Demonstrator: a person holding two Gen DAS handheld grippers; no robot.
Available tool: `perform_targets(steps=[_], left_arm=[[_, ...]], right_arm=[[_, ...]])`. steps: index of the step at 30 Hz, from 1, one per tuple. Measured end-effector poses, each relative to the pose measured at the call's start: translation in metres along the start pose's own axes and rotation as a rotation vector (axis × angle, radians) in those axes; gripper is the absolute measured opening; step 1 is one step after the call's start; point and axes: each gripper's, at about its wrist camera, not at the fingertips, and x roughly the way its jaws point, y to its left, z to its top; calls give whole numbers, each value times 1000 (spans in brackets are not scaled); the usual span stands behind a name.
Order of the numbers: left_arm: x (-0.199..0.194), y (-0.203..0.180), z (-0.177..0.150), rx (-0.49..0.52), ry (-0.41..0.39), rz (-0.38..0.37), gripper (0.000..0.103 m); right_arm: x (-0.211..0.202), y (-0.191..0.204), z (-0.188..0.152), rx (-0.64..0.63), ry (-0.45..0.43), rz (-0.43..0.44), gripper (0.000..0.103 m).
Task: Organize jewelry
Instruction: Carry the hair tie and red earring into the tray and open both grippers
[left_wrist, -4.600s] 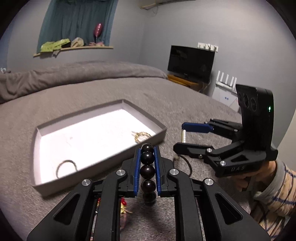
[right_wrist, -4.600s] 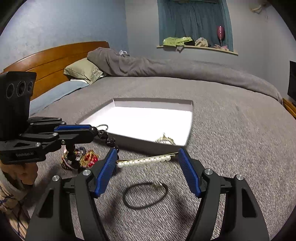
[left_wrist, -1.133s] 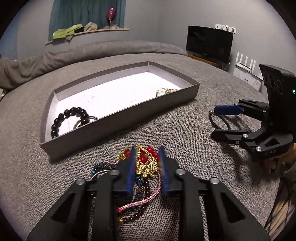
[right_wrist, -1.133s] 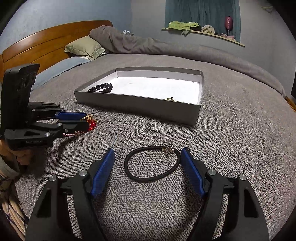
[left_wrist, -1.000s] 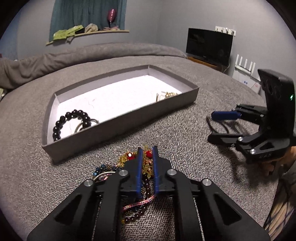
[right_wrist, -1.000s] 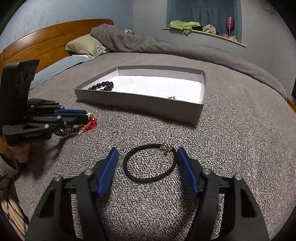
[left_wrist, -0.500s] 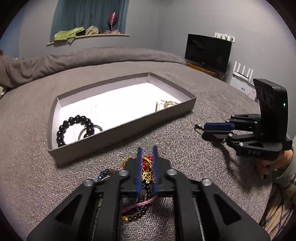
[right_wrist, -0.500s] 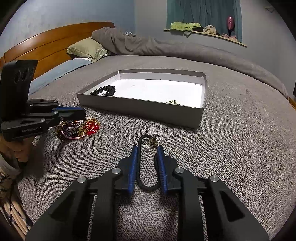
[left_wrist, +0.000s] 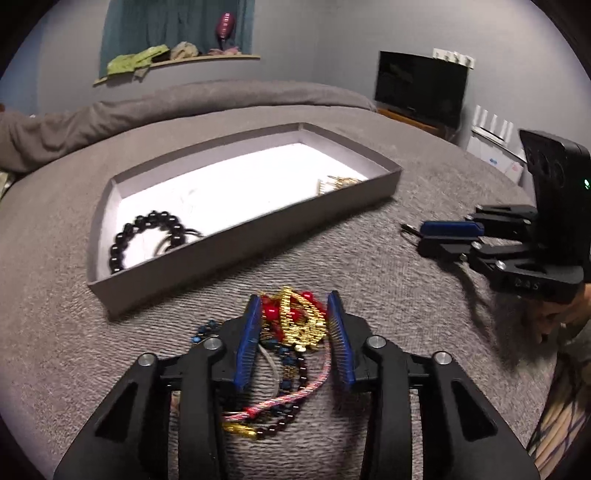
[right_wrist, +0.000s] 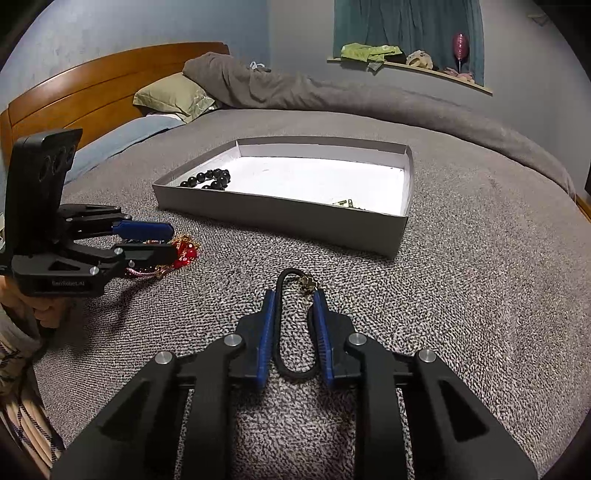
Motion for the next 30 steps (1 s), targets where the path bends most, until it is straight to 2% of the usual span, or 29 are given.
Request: perform_targets(steps=[4, 16, 23, 30], left_arm=[[-1, -6, 1, 32, -1, 5, 4], [-30, 6, 13, -38, -112, -53, 1], [-50, 18, 30, -74, -177, -35, 1], [-62, 23, 52, -80, -221, -24, 1]], right_arm=[[-1, 1, 1, -9, -11, -7, 4], [-8, -1, 14, 17, -61, 13, 3], [-13, -1, 26, 32, -93, 22, 3], [-26, -8, 50, 68, -162, 40, 3]])
